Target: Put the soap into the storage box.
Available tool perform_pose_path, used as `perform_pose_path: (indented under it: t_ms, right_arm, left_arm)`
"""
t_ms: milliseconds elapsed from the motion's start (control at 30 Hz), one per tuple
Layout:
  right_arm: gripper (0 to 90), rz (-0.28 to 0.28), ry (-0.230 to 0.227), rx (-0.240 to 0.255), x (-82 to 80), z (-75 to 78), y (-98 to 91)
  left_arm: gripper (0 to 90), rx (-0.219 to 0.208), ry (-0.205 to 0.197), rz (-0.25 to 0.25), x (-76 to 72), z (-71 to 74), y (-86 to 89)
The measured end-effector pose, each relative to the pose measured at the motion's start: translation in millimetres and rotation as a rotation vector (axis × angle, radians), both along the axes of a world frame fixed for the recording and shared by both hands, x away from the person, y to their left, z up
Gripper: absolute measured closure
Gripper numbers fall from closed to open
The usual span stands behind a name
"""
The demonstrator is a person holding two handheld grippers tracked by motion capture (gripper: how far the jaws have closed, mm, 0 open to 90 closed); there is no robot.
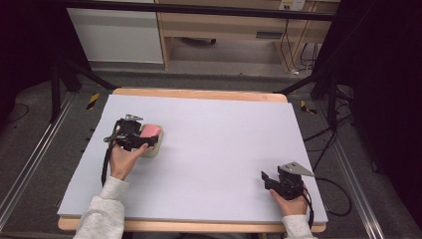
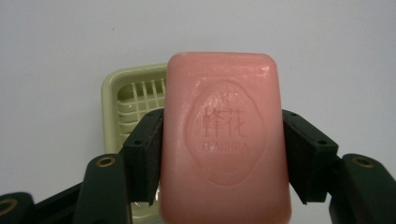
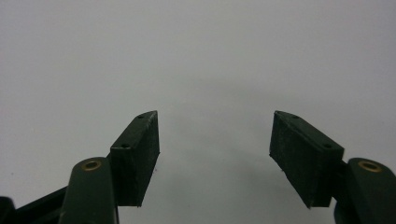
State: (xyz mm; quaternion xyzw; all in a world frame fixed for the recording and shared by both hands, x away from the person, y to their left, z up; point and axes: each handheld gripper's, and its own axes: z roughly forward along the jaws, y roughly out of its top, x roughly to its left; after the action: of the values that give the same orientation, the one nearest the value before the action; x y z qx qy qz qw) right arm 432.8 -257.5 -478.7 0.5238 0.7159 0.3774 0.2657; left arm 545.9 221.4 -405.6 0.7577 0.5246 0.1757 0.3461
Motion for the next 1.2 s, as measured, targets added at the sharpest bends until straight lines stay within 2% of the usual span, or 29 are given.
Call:
perform_pose_path:
  t_ms: [400, 933, 1200]
  right_arm:
    - [33.1, -0.001, -0.001, 0.002, 0.5, 0.2, 0.0]
    - [33.1, -0.001, 0.002, 0.003, 0.8, 0.0, 0.4]
    - [33.1, 0.001, 0.002, 0.001, 0.8, -0.1, 0.6]
  left_arm:
    - [37.3, 0.004, 0.012, 0.039, 18.2, -11.1, 5.0]
    - [37.3, 0.033, 0.043, 0.066, 26.1, -27.3, 9.6]
    - [37.3, 0.037, 0.051, 0.075, 27.5, -30.7, 10.7]
